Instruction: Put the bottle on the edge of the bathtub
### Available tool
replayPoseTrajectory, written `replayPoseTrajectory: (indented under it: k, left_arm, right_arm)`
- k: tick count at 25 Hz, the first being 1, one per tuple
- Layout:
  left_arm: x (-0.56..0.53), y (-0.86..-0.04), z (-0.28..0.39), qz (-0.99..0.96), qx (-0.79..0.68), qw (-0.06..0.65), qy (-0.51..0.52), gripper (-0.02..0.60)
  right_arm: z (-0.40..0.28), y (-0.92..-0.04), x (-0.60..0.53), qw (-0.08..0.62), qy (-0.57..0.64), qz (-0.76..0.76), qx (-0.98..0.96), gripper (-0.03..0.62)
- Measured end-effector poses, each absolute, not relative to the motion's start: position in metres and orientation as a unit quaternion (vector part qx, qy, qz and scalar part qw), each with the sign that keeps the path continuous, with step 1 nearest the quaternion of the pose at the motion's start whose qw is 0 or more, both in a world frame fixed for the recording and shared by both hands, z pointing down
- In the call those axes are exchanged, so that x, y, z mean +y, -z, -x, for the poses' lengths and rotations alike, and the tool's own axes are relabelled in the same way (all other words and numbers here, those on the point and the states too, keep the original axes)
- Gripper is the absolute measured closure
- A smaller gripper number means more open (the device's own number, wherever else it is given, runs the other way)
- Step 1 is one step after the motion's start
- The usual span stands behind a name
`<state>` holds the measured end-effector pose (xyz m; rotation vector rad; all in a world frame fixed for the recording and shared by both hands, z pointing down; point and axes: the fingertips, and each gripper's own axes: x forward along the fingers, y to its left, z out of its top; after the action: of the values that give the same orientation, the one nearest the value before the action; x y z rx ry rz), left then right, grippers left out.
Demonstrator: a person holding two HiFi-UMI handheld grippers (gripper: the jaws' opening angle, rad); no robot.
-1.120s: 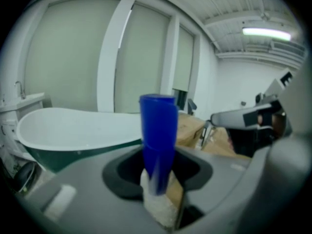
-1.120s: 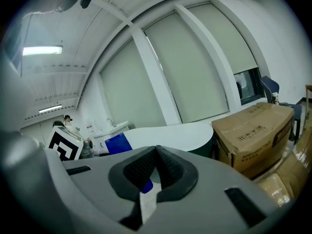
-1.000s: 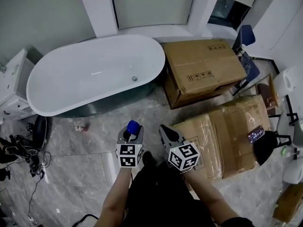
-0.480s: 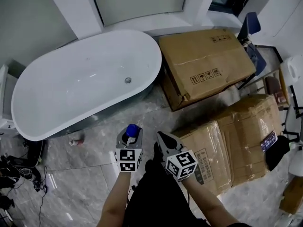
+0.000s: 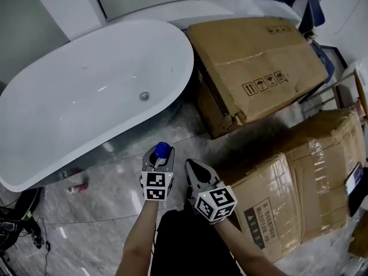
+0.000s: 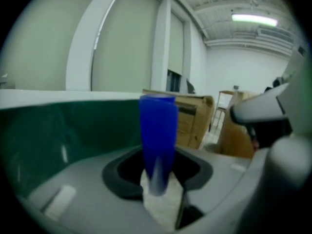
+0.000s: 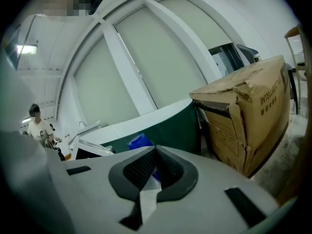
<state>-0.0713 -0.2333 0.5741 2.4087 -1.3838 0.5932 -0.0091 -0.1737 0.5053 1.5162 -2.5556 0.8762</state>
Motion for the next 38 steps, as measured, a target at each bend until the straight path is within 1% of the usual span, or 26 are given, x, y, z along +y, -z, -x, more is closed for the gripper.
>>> replayPoseTrajectory:
  k: [6, 11, 14, 21, 28, 31, 38]
  left_arm:
    - [-0.268, -0.665, 0.061, -0.842, -0.474, 0.138, -0.215, 0.422]
    - [-0.292, -0.722, 0.054, -0.846, -0.468, 0.129, -0.22, 0.422]
    - [-0.306, -0.746, 0.053, -0.845, -0.472, 0.129, -0.217, 0.422]
    - [-0.339, -0.794, 0.051, -0.843, -0.477, 0.121, -0.219, 0.422]
    - [-0.354, -0.855, 0.055, -0.832, -0.485, 0.13, -0.235, 0.42]
    - [-0.355, -0.882, 0.059, -0.82, -0.491, 0.151, -0.251, 0.422]
    - [-0.361, -0.912, 0.064, -0.807, -0.51, 0.162, -0.25, 0.422]
  right_arm:
    - [0.002, -0.576, -0.207, 0.014, -0.259, -0.503, -0.824, 0.592]
    - [0.0, -0.619, -0.245, 0.021, -0.254, -0.496, -0.83, 0.592]
    - [0.003, -0.639, -0.268, 0.033, -0.25, -0.49, -0.834, 0.592]
    - [0.009, -0.683, -0.317, 0.02, -0.225, -0.506, -0.833, 0.592]
    - [-0.008, -0.734, -0.337, 0.025, -0.225, -0.534, -0.815, 0.592]
    - [-0.01, -0.742, -0.341, 0.028, -0.224, -0.535, -0.814, 0.592]
    - [0.004, -0.746, -0.341, 0.055, -0.211, -0.512, -0.831, 0.592]
